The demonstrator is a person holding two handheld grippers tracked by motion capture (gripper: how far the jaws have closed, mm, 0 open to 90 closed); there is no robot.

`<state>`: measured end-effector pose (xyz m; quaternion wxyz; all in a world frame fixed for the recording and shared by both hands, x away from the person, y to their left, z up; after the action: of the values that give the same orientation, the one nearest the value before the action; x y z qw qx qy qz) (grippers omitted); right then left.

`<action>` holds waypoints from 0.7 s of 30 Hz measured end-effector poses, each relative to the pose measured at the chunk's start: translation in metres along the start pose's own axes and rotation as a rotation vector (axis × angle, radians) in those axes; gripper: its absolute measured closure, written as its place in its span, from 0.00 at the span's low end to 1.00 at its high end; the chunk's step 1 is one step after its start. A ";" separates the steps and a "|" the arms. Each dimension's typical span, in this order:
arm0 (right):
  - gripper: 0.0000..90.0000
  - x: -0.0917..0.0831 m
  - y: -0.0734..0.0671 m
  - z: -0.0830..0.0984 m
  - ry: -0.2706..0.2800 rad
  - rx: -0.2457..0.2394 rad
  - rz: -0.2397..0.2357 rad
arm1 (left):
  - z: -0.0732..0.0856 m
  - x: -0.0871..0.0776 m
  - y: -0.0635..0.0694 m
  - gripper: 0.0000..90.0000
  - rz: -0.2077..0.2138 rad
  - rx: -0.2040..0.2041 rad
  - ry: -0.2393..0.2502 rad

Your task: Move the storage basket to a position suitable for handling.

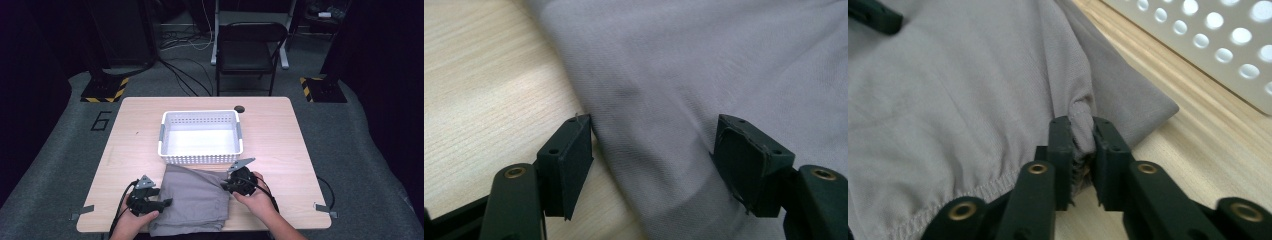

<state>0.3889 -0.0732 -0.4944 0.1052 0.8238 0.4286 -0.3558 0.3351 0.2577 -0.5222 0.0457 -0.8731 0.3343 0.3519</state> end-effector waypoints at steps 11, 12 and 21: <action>0.29 0.018 0.018 -0.002 0.041 0.101 0.035 | 0.000 0.001 -0.002 0.35 0.003 0.011 0.004; 0.29 0.020 0.019 -0.002 0.028 0.098 0.031 | 0.000 0.001 -0.002 0.35 0.003 0.011 0.004; 0.22 0.036 0.021 -0.005 -0.005 0.117 0.030 | 0.000 0.001 -0.001 0.35 0.004 0.016 0.002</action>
<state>0.4216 -0.0608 -0.5180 0.0633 0.8339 0.3944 -0.3808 0.3366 0.2579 -0.5230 0.0517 -0.8724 0.3391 0.3482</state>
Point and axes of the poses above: each handheld gripper's, and its own axes: x roughly forward along the jaws, z roughly out of its underside, y roughly to its right, the point moved 1 cm from there along x, roughly forward along the jaws, and after that the axes turned 7 degrees about y, right-handed, at the moved point
